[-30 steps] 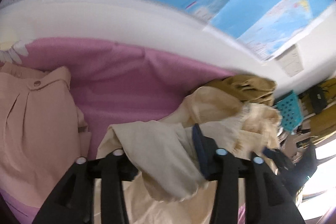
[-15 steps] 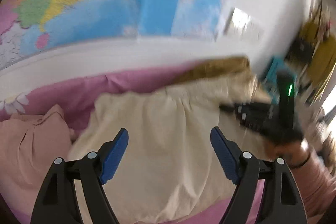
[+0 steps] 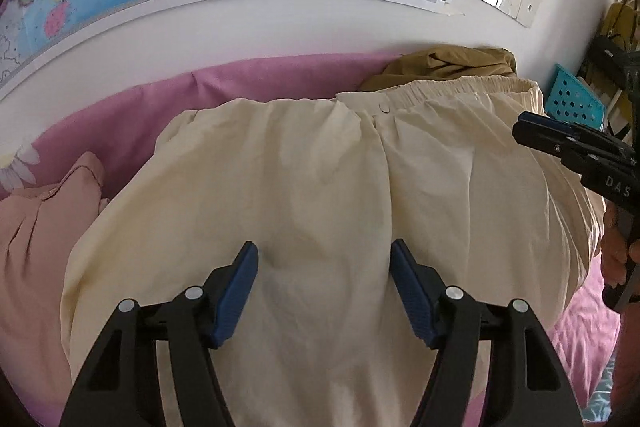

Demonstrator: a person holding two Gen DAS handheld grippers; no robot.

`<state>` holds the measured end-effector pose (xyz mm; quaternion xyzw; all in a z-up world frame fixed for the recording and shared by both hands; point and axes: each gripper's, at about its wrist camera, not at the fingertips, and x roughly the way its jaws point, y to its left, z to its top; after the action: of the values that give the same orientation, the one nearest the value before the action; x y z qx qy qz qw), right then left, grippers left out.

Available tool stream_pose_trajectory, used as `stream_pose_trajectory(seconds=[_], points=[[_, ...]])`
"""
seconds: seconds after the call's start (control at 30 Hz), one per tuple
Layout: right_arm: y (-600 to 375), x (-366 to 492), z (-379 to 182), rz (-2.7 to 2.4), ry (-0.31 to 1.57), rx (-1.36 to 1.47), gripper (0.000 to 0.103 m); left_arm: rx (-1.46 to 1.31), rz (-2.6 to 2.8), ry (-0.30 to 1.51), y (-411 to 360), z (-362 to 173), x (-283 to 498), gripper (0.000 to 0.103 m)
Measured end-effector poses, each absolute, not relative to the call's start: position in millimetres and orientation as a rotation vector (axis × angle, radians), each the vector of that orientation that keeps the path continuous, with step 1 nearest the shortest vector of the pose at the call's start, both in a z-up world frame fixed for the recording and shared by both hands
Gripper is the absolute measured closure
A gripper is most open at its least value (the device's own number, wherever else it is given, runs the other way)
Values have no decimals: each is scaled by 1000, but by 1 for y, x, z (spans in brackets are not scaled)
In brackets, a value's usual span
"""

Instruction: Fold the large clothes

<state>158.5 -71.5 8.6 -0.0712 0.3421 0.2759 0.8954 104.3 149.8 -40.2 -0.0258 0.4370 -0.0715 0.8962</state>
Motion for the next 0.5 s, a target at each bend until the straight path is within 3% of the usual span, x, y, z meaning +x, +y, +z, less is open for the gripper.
stream_pose_trajectory(seconds=[0.5], points=[[-82, 209, -39, 629, 816, -29, 70, -128, -178, 910, 165, -66, 121, 27]])
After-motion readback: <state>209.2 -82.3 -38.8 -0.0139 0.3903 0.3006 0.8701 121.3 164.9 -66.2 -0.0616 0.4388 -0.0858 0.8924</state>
